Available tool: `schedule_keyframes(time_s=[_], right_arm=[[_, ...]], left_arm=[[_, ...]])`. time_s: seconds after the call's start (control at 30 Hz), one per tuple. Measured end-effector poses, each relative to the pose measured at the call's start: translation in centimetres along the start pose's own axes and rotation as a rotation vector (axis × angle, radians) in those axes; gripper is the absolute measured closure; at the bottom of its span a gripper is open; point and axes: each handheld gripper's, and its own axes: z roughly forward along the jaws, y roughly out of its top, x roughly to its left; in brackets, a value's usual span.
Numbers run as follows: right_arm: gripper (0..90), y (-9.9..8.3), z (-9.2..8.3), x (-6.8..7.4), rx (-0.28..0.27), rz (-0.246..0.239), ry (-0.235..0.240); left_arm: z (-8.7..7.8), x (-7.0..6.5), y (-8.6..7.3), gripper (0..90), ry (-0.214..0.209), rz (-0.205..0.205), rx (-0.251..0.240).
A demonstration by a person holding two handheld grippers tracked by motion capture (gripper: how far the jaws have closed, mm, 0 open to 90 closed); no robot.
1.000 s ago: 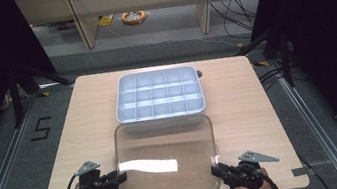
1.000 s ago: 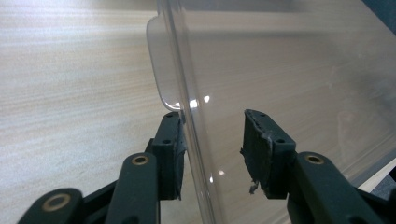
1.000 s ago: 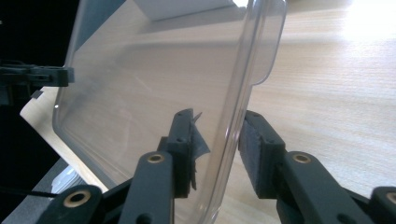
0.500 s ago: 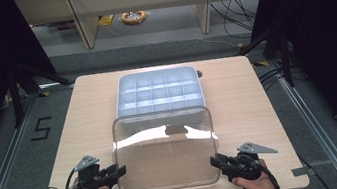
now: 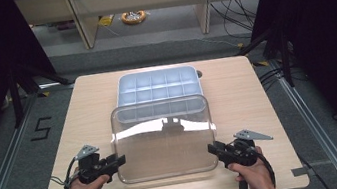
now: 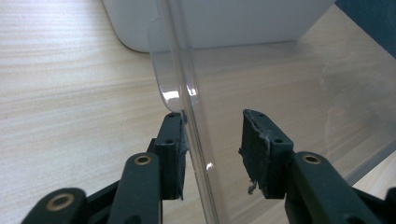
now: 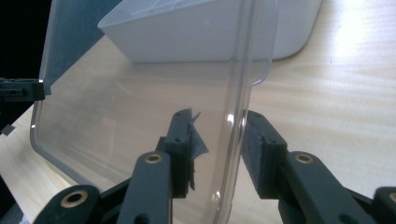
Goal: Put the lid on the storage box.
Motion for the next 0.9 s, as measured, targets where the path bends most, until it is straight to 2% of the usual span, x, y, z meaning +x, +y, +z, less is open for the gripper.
schedule_keyframes(time_s=[0.03,0.07,0.1,0.23,0.27,0.3,0.37,0.4,0.43,0.47,0.53,0.7,0.8,0.83,0.87,0.9], right_arm=[[65.8,0.0,0.0,0.0,0.0,0.0,0.0],[65.8,0.1,0.0,0.2,0.014,0.027,0.001],[65.8,0.3,0.3,0.0,-0.007,0.002,0.004],[65.2,0.8,0.6,-0.2,-0.01,-0.007,0.004],[65.1,0.9,0.6,0.2,0.009,0.033,-0.005],[65.0,1.0,0.8,-0.3,-0.01,-0.011,-0.003],[64.8,1.3,1.0,-0.2,-0.013,0.0,-0.001],[64.7,1.4,0.9,-0.1,0.007,0.004,-0.008],[64.7,1.5,1.0,0.1,-0.002,0.032,0.0],[64.7,1.6,1.0,0.1,-0.002,0.039,0.0],[64.6,2.2,1.2,-0.2,-0.024,0.001,-0.002],[64.6,3.0,1.2,-0.1,-0.035,0.005,-0.001],[64.4,3.9,1.5,-0.4,-0.049,-0.012,-0.009],[64.4,4.0,1.6,-0.4,-0.053,-0.01,-0.013],[64.4,4.4,1.6,-0.2,-0.047,0.016,-0.009],[64.4,4.7,1.7,-0.5,-0.058,-0.006,-0.005]], left_arm=[[0.0,0.1,0.1,59.9,0.003,-0.004,0.004],[0.0,0.1,0.2,60.0,0.007,-0.001,-0.003],[0.1,0.2,0.3,59.9,0.003,-0.006,-0.005],[0.1,0.2,0.7,59.8,0.011,-0.004,-0.011],[0.1,0.2,0.8,59.8,0.014,-0.006,-0.016],[0.1,0.2,1.0,59.9,0.011,-0.005,-0.013],[0.2,0.2,1.3,59.8,0.015,-0.009,-0.02],[0.2,0.2,1.4,59.6,0.018,-0.009,-0.021],[0.2,0.3,1.6,59.5,0.018,-0.008,-0.026],[0.2,0.3,1.8,59.6,0.015,-0.012,-0.029],[0.3,0.4,2.4,59.6,0.017,-0.014,-0.039],[0.5,0.4,3.6,59.4,0.021,-0.007,-0.043],[0.7,0.4,4.5,59.1,0.028,-0.01,-0.05],[0.8,0.5,4.9,59.1,0.029,-0.017,-0.058],[0.9,0.6,5.2,59.1,0.028,-0.016,-0.063],[0.9,0.6,5.6,59.1,0.035,-0.016,-0.06]])
